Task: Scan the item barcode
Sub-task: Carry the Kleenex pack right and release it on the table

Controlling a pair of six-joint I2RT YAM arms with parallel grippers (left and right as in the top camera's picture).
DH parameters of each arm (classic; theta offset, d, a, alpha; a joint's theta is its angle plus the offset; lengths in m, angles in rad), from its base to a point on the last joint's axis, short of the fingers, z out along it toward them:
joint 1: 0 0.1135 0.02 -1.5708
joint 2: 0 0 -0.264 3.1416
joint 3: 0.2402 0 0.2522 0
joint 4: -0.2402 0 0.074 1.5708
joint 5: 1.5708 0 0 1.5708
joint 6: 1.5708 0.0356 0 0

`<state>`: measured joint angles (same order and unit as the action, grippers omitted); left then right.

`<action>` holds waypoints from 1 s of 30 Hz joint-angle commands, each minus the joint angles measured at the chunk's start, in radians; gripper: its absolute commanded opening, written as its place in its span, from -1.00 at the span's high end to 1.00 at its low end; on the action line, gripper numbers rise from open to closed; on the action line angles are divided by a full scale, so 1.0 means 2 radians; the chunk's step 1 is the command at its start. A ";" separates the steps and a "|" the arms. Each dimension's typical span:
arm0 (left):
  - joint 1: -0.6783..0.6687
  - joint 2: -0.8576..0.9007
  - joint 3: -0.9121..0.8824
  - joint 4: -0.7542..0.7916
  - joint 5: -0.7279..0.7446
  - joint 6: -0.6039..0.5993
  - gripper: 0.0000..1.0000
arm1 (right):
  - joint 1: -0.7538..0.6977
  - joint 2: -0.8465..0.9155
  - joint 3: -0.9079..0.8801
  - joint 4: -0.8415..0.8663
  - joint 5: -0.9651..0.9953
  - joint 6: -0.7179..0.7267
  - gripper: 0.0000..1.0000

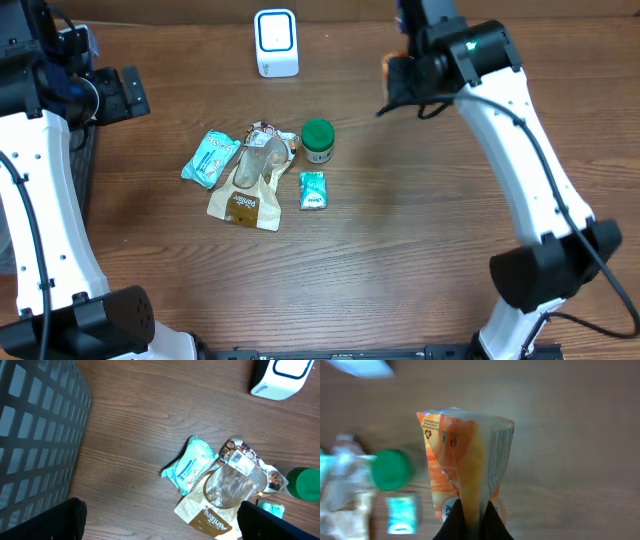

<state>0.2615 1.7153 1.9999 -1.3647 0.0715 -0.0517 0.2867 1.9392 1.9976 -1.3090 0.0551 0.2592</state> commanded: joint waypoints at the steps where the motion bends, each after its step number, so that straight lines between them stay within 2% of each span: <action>1: -0.003 -0.001 0.006 0.000 0.003 -0.004 -0.99 | -0.051 0.001 -0.087 0.050 -0.084 0.012 0.92; 7: -0.003 -0.001 0.006 0.000 0.003 -0.004 -0.99 | -0.112 0.001 -0.225 0.165 -0.179 0.011 0.92; 12: -0.003 -0.001 0.006 0.000 0.003 -0.004 -0.99 | -0.150 0.001 -0.301 0.222 -0.186 0.013 0.92; 22: -0.003 -0.001 0.006 0.000 0.003 -0.004 -0.99 | -0.205 0.001 -0.320 0.211 -0.183 0.024 0.92; 30: -0.003 -0.001 0.006 0.000 0.003 -0.004 -0.99 | -0.244 0.001 -0.320 0.213 -0.145 0.047 0.92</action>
<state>0.2615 1.7153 1.9999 -1.3651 0.0719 -0.0517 -0.1658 1.9553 1.3647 -0.8894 -0.2832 0.3260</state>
